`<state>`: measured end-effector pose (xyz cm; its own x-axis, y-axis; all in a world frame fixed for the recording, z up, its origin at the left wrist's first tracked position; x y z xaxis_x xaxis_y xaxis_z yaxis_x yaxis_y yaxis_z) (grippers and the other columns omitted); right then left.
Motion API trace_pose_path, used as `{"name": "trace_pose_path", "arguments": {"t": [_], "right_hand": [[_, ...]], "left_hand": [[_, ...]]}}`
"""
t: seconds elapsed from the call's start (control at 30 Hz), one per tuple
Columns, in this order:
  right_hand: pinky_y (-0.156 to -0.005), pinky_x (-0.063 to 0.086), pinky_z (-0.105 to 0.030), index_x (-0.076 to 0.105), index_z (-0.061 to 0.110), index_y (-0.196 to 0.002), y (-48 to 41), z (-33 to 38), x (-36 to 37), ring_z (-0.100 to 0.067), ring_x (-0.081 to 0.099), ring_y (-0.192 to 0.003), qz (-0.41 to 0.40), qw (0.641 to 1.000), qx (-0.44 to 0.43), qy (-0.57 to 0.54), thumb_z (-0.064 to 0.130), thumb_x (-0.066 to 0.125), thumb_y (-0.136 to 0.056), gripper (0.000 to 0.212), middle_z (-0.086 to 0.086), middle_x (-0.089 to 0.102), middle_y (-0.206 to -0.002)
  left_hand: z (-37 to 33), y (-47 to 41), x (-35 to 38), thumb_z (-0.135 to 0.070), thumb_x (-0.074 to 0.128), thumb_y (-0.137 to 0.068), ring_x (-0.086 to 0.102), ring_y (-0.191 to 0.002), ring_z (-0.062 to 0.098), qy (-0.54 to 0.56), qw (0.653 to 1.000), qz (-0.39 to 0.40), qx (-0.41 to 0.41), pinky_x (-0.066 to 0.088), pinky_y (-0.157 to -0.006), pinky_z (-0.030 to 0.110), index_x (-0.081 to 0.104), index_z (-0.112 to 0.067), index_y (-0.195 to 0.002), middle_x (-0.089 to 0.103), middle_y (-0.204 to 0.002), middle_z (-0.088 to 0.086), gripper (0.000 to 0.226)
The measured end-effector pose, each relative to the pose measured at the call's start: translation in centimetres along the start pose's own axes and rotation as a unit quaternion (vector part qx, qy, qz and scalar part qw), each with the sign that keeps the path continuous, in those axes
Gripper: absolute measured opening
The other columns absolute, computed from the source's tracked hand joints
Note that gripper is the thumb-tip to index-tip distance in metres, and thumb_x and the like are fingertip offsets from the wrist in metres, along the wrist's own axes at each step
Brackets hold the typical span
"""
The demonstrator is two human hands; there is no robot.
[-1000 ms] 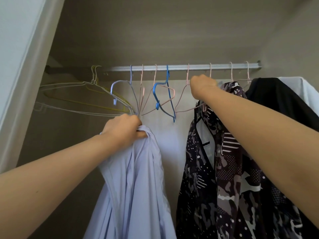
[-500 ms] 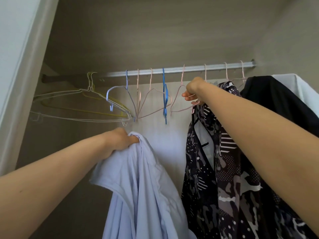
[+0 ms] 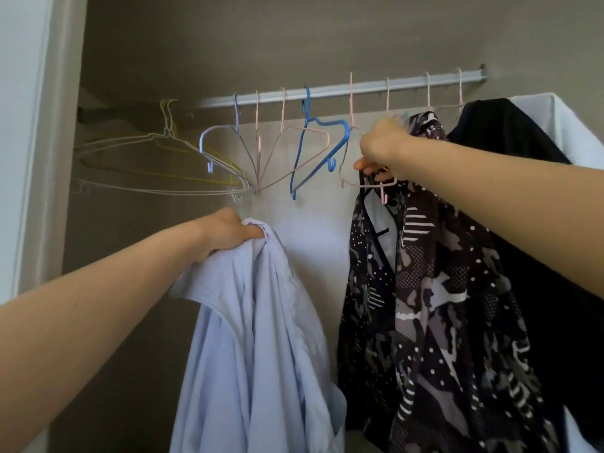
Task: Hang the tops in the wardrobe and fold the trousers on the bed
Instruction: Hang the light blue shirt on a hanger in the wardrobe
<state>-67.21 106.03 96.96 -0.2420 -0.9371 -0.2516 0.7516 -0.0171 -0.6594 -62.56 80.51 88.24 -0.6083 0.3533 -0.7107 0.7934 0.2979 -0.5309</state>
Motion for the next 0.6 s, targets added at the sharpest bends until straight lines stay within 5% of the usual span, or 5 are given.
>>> {"name": "trace_pose_path", "arguments": {"t": [0.13, 0.23, 0.37, 0.6], "right_hand": [[-0.069, 0.047, -0.036, 0.052, 0.004, -0.106, 4.0, -2.4, 0.2, -0.020, 0.058, -0.085, 0.035, 0.997, 0.062, -0.034, 0.015, 0.033, -0.101, 0.022, -0.006, 0.067, -0.059], [-0.083, 0.043, -0.044, 0.050, 0.010, -0.085, 7.1, -4.4, 0.6, -0.021, 0.057, -0.091, 0.074, 0.988, 0.114, -0.074, 0.023, 0.031, -0.102, 0.029, -0.004, 0.065, -0.059], [-0.090, 0.040, -0.051, 0.053, 0.012, -0.099, 10.8, -7.7, 0.9, -0.021, 0.060, -0.089, 0.124, 0.975, 0.155, -0.097, 0.026, 0.022, -0.102, 0.034, -0.005, 0.068, -0.063], [-0.070, 0.057, -0.055, 0.052, 0.013, -0.108, 17.8, -12.8, 0.9, -0.019, 0.071, -0.068, 0.234, 0.933, 0.198, -0.191, 0.020, 0.040, -0.102, 0.015, -0.004, 0.072, -0.065]], "left_hand": [[0.6, 0.7, 0.3, -0.043, 0.063, -0.092, 0.053, -0.078, 0.029, -0.034, 0.998, -0.042, 0.016, 0.035, -0.065, 0.031, 0.056, -0.003, -0.085, 0.056, -0.092, 0.016, 0.042], [1.3, 1.2, 1.0, -0.041, 0.067, -0.090, 0.056, -0.079, 0.030, -0.015, 0.999, -0.050, 0.005, 0.038, -0.072, 0.031, 0.057, -0.003, -0.085, 0.056, -0.089, 0.014, 0.040], [2.5, 1.7, 2.1, -0.041, 0.073, -0.084, 0.057, -0.069, 0.024, 0.059, 0.997, -0.032, -0.026, 0.044, -0.067, 0.033, 0.052, -0.009, -0.070, 0.057, -0.076, 0.007, 0.041], [4.0, 3.4, 3.7, -0.031, 0.074, -0.085, 0.058, -0.072, 0.028, 0.063, 0.996, -0.031, -0.046, 0.044, -0.070, 0.035, 0.059, -0.005, -0.076, 0.060, -0.077, 0.010, 0.032]]}}
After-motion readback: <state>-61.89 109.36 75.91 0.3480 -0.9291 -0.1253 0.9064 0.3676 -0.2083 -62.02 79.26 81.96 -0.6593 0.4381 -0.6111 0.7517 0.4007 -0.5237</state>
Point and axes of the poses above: each hand's wrist, its own y-axis away from the middle knuckle, its own x-axis out of the palm, z = x × y, the point moved 4 cm from there along -y, towards the middle knuckle
